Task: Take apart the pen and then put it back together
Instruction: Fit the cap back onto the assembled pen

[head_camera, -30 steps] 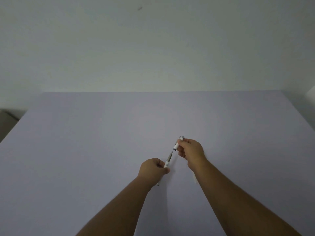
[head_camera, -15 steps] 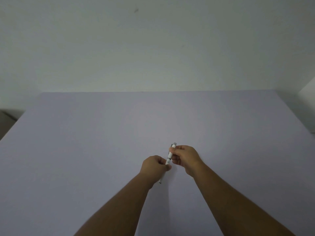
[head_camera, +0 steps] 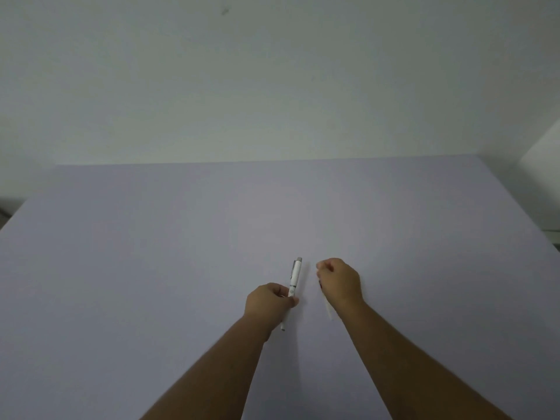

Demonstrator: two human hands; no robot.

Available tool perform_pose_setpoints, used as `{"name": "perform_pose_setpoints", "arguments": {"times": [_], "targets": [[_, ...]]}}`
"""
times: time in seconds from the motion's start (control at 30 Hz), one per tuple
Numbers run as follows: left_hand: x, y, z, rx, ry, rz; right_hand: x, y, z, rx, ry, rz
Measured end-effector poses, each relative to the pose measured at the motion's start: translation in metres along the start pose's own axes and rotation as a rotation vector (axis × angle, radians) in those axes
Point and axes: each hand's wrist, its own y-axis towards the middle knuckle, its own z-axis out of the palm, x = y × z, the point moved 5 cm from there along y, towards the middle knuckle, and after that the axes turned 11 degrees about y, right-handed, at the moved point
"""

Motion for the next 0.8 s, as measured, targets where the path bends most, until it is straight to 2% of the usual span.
{"name": "perform_pose_setpoints", "arguments": {"times": [0.07, 0.2, 0.4, 0.8], "targets": [[0.003, 0.004, 0.004, -0.036, 0.023, -0.004, -0.006, 0.001, -0.008, -0.020, -0.193, -0.054], [0.005, 0.013, 0.013, -0.102, 0.035, -0.021, -0.021, 0.000, -0.011, 0.013, -0.367, -0.019], [0.001, 0.022, 0.022, -0.147, 0.057, -0.050, -0.033, -0.001, 0.001, 0.079, -0.429, 0.050], [0.005, 0.031, 0.031, -0.173, 0.122, -0.078, -0.033, -0.001, 0.013, 0.103, -0.388, 0.024]]}}
